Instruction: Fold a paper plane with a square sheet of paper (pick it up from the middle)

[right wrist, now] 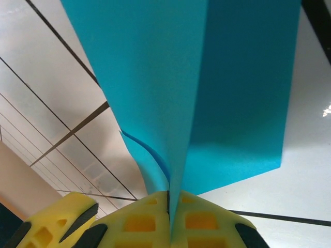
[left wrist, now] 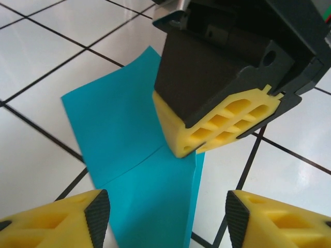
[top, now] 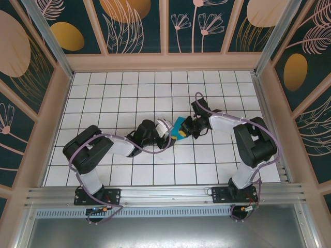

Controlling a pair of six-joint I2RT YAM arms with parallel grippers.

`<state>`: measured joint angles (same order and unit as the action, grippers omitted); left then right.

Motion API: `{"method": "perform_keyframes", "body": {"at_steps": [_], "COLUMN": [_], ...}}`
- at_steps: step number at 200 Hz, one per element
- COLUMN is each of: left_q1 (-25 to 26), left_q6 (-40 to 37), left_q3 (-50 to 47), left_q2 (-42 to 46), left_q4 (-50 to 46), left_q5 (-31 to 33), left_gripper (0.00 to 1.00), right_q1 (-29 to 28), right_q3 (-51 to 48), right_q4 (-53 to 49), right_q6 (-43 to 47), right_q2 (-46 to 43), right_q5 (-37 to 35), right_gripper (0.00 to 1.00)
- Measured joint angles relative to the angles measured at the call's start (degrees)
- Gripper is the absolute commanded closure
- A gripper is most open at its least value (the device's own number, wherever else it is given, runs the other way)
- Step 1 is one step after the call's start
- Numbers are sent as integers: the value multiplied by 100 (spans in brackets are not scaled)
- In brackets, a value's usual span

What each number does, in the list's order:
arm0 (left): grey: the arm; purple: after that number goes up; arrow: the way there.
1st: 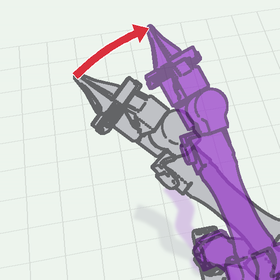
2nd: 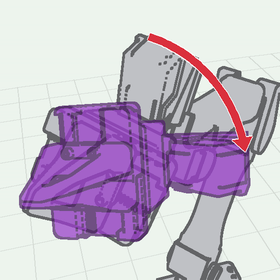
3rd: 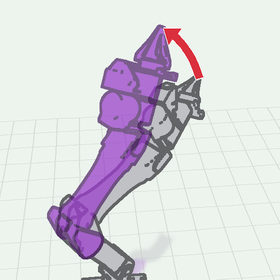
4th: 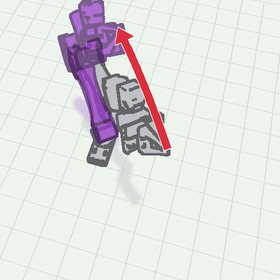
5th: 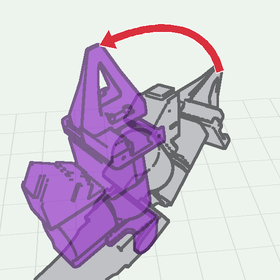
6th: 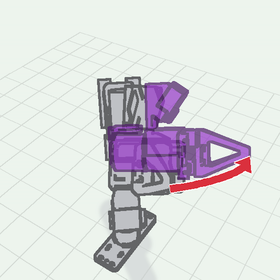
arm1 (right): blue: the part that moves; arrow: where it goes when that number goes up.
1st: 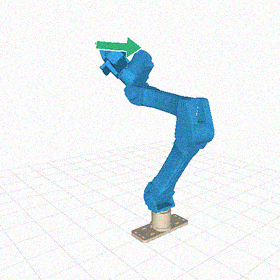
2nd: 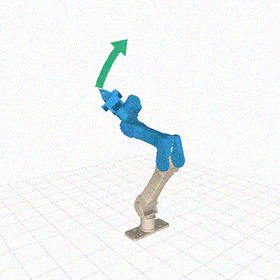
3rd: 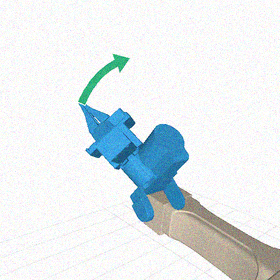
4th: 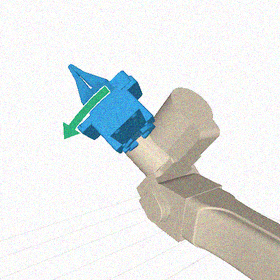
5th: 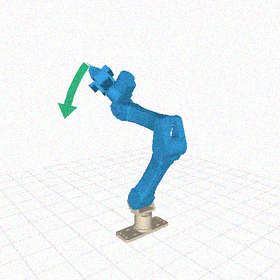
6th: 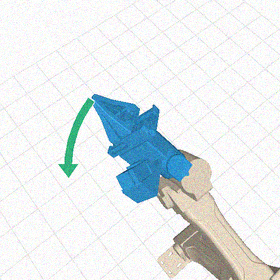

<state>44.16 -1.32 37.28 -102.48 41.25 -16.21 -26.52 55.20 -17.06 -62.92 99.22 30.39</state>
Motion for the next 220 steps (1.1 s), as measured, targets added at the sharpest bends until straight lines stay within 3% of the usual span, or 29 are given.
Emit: {"method": "perform_keyframes", "body": {"at_steps": [92,125,170,220], "left_q1": [11,11,11,11], "left_q6": [-315,-431,-538,-498], "left_q3": [337,345,352,367], "left_q2": [-527,-562,-603,-619], "left_q4": [-31,-42,-61,-81], "left_q5": [-96,-92,-50,-52], "left_gripper": [47,58,75,80], "right_q1": [70,105,111,201], "right_q3": [291,306,306,306], "right_q4": [-216,-286,-286,-304], "right_q6": [92,98,114,186], "right_q2": [221,221,221,205], "right_q5": [273,339,420,251], "right_gripper": [100,100,78,45]}}
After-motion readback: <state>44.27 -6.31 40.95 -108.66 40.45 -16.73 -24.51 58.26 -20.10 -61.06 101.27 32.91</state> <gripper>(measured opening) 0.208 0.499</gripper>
